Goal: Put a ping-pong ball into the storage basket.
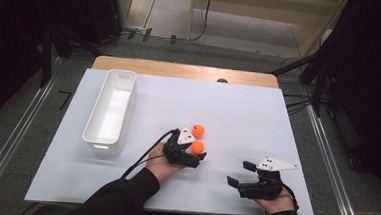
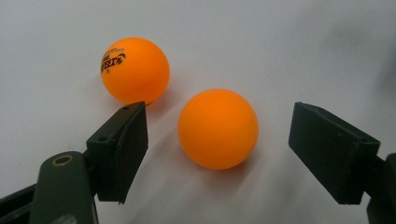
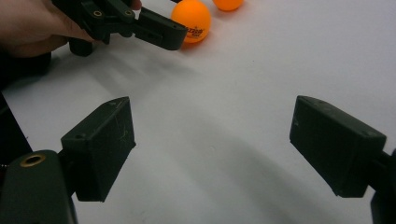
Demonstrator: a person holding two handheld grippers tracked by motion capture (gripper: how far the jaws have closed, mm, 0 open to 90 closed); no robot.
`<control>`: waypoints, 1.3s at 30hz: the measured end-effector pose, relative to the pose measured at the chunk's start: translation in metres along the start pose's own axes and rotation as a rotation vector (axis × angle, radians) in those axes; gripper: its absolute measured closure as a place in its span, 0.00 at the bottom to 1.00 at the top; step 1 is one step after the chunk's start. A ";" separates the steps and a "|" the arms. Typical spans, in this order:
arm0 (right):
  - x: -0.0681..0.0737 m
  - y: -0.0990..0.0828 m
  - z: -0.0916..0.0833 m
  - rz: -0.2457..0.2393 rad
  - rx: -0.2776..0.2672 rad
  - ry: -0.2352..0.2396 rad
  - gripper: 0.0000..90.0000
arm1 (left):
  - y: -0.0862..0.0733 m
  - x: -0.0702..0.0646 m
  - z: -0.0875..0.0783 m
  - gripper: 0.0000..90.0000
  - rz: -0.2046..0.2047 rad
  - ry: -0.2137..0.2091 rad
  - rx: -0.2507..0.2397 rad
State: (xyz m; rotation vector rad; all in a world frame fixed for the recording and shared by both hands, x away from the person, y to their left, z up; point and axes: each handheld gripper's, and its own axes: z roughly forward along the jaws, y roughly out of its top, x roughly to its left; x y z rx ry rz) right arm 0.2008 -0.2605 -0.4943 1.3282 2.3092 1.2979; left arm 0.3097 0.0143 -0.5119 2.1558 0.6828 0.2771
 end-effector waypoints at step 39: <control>0.000 0.000 0.000 -0.004 0.000 -0.005 0.14 | 0.002 -0.006 0.009 0.44 0.036 0.048 0.087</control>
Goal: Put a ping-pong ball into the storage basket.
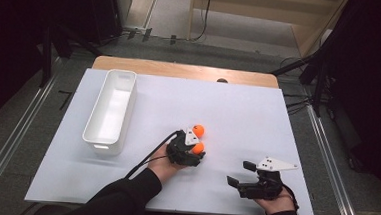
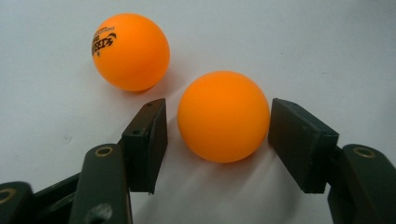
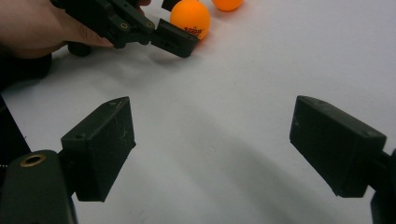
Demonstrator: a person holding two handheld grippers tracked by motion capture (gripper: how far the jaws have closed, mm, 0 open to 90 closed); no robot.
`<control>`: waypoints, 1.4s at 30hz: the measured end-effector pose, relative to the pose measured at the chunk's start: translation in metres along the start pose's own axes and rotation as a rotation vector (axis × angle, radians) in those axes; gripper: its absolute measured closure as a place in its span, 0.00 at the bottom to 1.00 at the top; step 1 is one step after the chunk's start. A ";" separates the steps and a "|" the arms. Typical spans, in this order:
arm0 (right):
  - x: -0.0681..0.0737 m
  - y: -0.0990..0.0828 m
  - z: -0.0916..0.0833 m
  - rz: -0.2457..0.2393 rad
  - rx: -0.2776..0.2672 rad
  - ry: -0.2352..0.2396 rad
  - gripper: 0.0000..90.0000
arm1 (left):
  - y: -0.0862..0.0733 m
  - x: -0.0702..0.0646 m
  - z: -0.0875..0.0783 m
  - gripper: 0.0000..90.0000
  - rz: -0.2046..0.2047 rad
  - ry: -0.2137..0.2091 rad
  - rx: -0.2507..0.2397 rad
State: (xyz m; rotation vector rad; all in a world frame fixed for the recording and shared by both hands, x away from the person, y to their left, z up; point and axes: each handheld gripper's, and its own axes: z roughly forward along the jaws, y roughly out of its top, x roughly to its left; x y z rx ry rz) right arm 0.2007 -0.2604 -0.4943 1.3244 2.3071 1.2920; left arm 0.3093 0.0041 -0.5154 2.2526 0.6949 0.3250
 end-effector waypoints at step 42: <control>0.000 0.000 0.001 -0.011 0.004 0.005 0.14 | 0.002 0.007 -0.008 0.56 -0.034 -0.036 -0.026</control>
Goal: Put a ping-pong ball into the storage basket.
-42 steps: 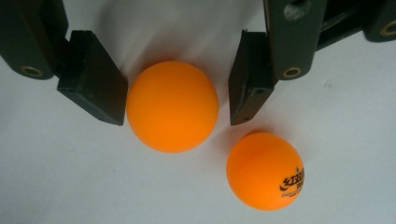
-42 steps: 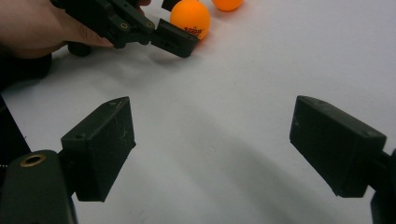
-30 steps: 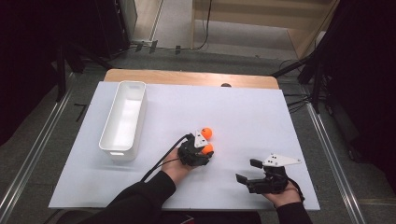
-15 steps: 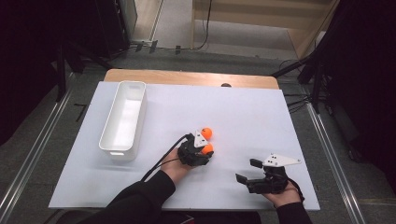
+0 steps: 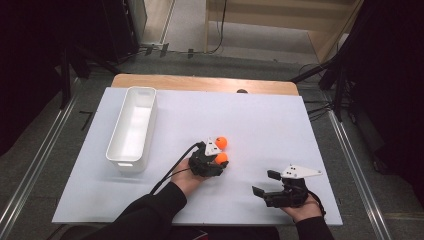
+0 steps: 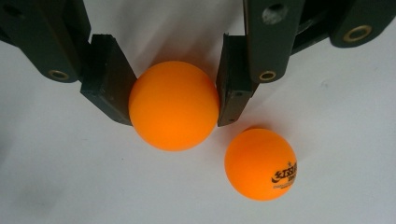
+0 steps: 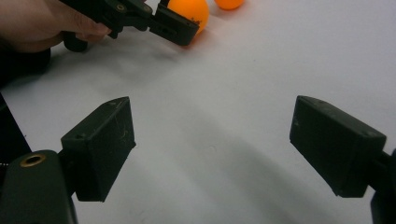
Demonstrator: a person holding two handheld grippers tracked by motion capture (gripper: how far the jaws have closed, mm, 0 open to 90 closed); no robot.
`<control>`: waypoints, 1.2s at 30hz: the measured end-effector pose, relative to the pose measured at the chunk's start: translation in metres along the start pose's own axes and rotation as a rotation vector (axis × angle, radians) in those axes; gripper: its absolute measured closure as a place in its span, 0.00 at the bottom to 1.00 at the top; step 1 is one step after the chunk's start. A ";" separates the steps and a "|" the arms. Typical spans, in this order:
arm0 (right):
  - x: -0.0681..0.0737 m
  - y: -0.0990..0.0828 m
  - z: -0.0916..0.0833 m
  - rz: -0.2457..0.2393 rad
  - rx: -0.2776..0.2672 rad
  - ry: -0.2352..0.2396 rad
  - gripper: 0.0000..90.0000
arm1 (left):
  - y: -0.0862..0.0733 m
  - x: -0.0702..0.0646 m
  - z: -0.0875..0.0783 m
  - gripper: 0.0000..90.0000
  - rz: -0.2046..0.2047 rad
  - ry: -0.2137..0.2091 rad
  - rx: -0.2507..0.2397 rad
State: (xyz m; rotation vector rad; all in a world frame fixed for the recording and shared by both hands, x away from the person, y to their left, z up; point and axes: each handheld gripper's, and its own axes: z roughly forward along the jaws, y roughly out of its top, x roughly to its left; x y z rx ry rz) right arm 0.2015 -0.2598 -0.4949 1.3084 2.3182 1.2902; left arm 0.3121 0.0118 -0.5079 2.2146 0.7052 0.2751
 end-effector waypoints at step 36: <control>0.000 0.000 0.000 0.003 0.008 0.001 0.14 | 0.029 0.003 -0.036 0.56 -0.014 -0.062 0.010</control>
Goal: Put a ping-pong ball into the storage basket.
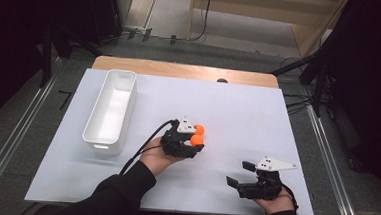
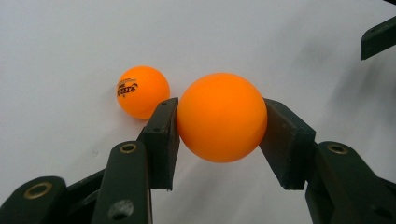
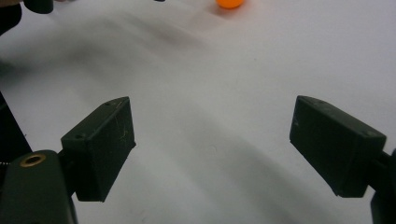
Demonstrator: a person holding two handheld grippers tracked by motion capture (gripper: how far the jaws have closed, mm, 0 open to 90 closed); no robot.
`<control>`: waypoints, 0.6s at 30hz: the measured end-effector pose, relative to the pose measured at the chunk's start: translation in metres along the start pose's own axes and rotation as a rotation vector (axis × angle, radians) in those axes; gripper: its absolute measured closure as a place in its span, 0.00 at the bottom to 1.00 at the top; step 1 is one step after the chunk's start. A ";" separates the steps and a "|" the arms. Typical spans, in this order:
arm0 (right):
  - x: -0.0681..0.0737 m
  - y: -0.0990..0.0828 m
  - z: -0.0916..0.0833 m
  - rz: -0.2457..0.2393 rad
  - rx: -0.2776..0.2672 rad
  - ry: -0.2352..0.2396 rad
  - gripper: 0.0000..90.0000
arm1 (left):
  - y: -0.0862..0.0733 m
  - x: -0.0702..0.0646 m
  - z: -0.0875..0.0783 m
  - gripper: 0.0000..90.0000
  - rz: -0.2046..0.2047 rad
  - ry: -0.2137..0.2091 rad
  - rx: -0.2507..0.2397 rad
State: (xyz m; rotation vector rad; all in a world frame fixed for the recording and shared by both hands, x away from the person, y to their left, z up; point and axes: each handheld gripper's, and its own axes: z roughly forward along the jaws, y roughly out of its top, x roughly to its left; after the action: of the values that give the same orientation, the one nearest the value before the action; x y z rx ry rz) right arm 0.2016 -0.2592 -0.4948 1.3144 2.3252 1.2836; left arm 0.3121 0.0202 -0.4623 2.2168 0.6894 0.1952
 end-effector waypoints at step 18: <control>0.001 0.000 0.001 0.003 0.004 0.001 0.14 | 0.019 0.004 -0.028 0.56 0.001 -0.026 -0.001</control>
State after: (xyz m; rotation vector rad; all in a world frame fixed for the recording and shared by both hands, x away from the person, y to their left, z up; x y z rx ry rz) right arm 0.2017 -0.2582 -0.4954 1.3188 2.3285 1.2821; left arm 0.3139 0.0301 -0.4299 2.2146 0.6738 0.1667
